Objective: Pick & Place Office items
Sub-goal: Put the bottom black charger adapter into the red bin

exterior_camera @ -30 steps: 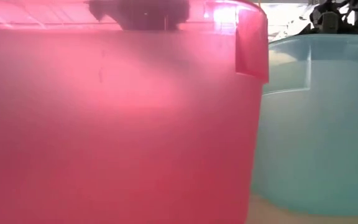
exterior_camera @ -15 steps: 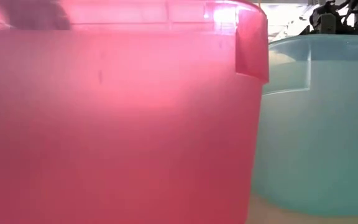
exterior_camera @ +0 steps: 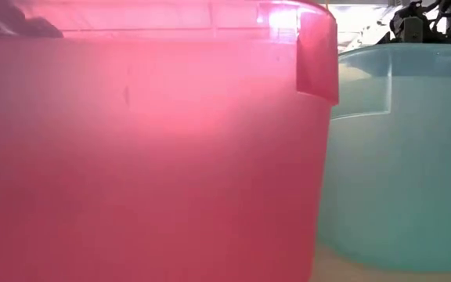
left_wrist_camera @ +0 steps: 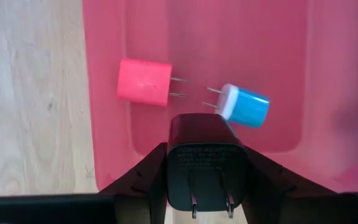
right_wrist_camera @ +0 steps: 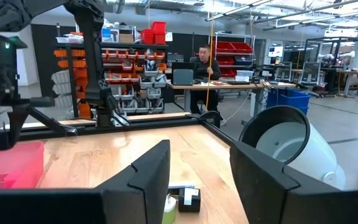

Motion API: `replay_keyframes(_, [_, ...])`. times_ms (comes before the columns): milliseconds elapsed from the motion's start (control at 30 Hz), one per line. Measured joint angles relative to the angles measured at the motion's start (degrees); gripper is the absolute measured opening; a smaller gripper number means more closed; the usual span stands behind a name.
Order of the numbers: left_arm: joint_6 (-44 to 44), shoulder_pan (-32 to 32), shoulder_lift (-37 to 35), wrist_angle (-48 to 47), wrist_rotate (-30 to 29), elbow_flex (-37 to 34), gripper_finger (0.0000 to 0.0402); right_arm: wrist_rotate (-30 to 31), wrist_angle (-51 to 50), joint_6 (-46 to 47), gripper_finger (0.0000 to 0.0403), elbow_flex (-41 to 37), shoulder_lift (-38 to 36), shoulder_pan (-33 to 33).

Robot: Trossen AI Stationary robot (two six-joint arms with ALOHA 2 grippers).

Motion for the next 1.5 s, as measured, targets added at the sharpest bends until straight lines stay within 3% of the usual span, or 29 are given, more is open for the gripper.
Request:
replay_keyframes(133, [2.2,0.9,3.4,-0.1,2.1,0.0,0.0159,0.0,0.0,0.0,0.0155,0.0,0.0,0.0])
replay_keyframes(267, [3.6,2.0,5.9,0.0,4.5,0.0,0.0145,0.0,0.0,-0.1,0.0155,0.0,0.0,0.0])
replay_keyframes(633, [6.9,3.0,10.8,0.8,4.5,0.0,0.0161,0.0,-0.6,-0.1,0.0155,0.0,0.0,0.0])
replay_keyframes(867, [7.2,3.4,12.4,2.4,6.1,0.0,0.0146,0.0,-0.8,-0.2,0.0155,0.0,0.0,0.0])
replay_keyframes(1167, [6.5,3.6,12.5,4.2,5.7,0.0,0.0205,0.0,-0.9,-0.5,0.0155,0.0,0.0,0.0])
replay_keyframes(1500, [3.1,3.6,12.5,3.6,5.1,0.0,0.0171,0.0,-0.9,-0.4,0.0155,0.0,0.0,0.0])
